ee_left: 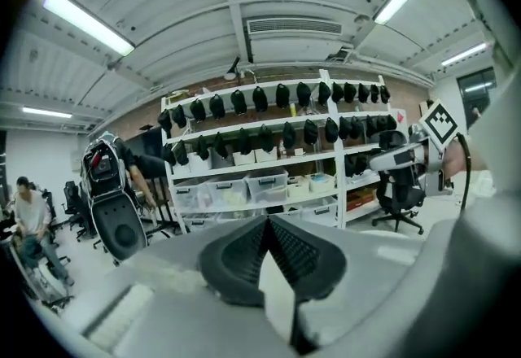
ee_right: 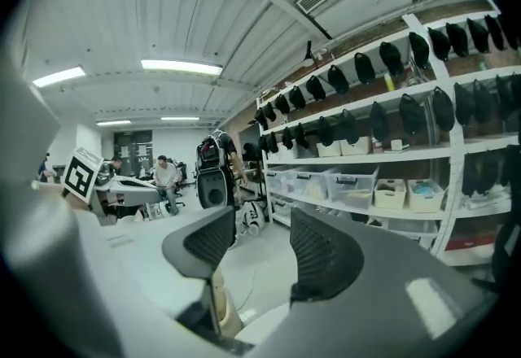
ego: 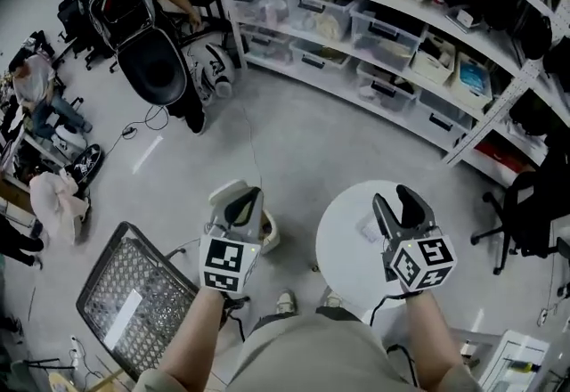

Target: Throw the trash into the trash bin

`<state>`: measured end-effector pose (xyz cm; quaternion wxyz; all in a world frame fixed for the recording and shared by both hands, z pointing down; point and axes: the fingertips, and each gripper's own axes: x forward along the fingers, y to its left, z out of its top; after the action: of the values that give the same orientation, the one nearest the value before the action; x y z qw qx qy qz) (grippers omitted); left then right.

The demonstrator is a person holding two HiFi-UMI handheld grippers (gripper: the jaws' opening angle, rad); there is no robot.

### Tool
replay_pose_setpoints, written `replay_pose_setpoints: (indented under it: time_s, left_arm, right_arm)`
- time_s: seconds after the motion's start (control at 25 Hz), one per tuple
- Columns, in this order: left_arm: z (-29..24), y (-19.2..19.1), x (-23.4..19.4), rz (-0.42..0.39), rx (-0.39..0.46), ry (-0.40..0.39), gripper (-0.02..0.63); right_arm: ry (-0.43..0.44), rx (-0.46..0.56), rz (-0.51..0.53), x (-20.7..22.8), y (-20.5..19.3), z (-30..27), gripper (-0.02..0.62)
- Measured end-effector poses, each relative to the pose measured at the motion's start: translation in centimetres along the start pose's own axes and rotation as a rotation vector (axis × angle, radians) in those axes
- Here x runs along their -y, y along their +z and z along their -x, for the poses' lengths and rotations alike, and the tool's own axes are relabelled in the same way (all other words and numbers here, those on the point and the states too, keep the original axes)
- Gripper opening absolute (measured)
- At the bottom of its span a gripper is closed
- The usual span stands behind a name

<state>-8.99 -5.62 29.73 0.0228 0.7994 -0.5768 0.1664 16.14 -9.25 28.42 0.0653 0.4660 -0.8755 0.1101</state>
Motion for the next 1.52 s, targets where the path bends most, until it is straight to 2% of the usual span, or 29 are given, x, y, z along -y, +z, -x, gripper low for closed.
replay_pose_setpoints:
  time_s: [0.12,0.28,0.4,0.52,0.64,0.92,1.04,1.32,1.52]
  left_arm:
    - [-1.2,1.2,2.1,-0.025,0.019,-0.052,0.002]
    - [-3.5,1.9,4.7,-0.073,0.002,-0.109,0.002]
    - [-5.0,3.1,7.0,-0.110,0.018,-0.154,0.002]
    - [-7.0,3.9,9.2,-0.132,0.038,-0.182,0.002]
    - [-9.7,3.6,11.7,-0.116,0.028,-0.236,0.002]
    - [-15.2,1.3,15.9,-0.138,-0.074,-0.332,0.002]
    - [-17.4,-0.5,16.9,-0.145,-0.125,-0.362,0.002]
    - [-21.4,-7.3,18.7,-0.092,-0.281,-0.416,0.002]
    - [-22.0,-11.5,19.4,-0.066,-0.384,-0.461,0.002]
  right_arm:
    - [-0.054,0.004,-0.005,2.4,-0.2,1.6,0.224]
    - [-0.129,0.009,-0.015,5.5,-0.2,2.6,0.224]
    - [-0.210,0.023,-0.035,7.9,-0.3,3.0,0.225]
    - [-0.288,0.003,-0.104,10.4,-2.3,2.8,0.252]
    - [-0.359,-0.043,-0.160,12.7,-5.4,2.0,0.268]
    - [-0.517,-0.157,-0.265,17.4,-13.5,0.0,0.322]
    - [-0.554,-0.222,-0.285,18.2,-17.3,-1.4,0.332]
    - [-0.643,-0.353,-0.420,20.4,-26.0,-3.9,0.342]
    - [-0.715,-0.441,-0.495,21.1,-31.6,-4.5,0.364]
